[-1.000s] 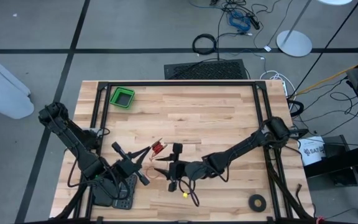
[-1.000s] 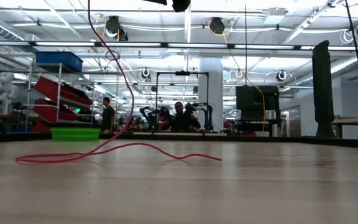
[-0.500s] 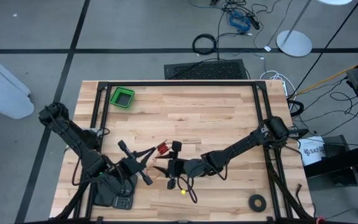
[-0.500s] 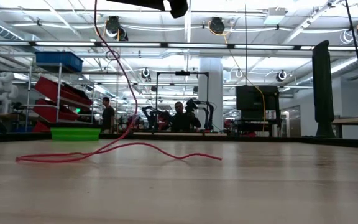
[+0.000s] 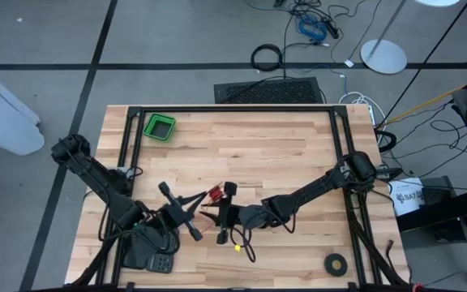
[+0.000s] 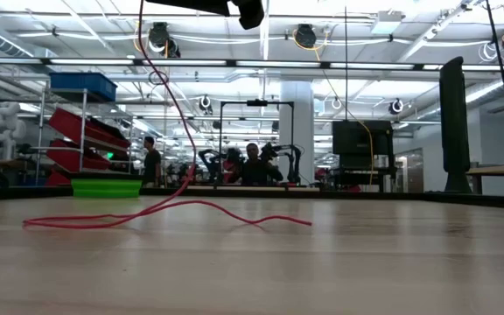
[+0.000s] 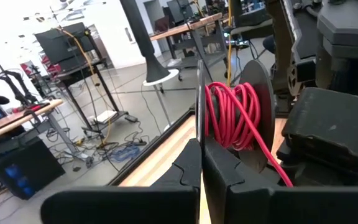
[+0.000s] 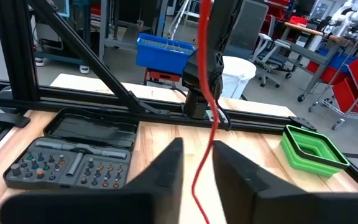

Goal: Coil cords
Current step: Uncoil the red wire from the spool

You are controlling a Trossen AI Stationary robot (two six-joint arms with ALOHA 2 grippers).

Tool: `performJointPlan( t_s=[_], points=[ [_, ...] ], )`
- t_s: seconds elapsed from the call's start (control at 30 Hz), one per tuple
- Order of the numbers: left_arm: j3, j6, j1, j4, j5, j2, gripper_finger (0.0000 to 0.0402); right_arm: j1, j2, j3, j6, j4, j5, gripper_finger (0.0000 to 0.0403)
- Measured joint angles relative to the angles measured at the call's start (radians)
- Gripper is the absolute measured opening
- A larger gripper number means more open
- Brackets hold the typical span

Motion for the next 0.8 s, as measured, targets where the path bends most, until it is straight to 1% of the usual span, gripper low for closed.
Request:
performJointPlan(
  t_s=[0.1,0.13,0.37,0.53,0.8],
  points=[
    [0.0,0.0,0.0,0.0,0.008,0.0,0.0004,0.0,0.0,0.0,-0.001,0.0,0.0,0.0019],
    [0.0,0.0,0.0,0.0,0.009,0.0,0.0004,0.0,0.0,0.0,-0.002,-0.001,0.0,0.001],
    [0.0,0.0,0.0,0.0,0.011,0.0,0.0004,0.0,0.0,0.0,-0.003,-0.002,0.005,0.0001],
    [0.0,0.0,0.0,0.0,0.011,0.0,0.0004,0.0,0.0,0.0,-0.003,-0.005,0.006,0.0019],
    [0.0,0.0,0.0,0.0,0.011,0.0,0.0004,0.0,0.0,0.0,-0.003,-0.005,0.013,0.0077]
  ],
)
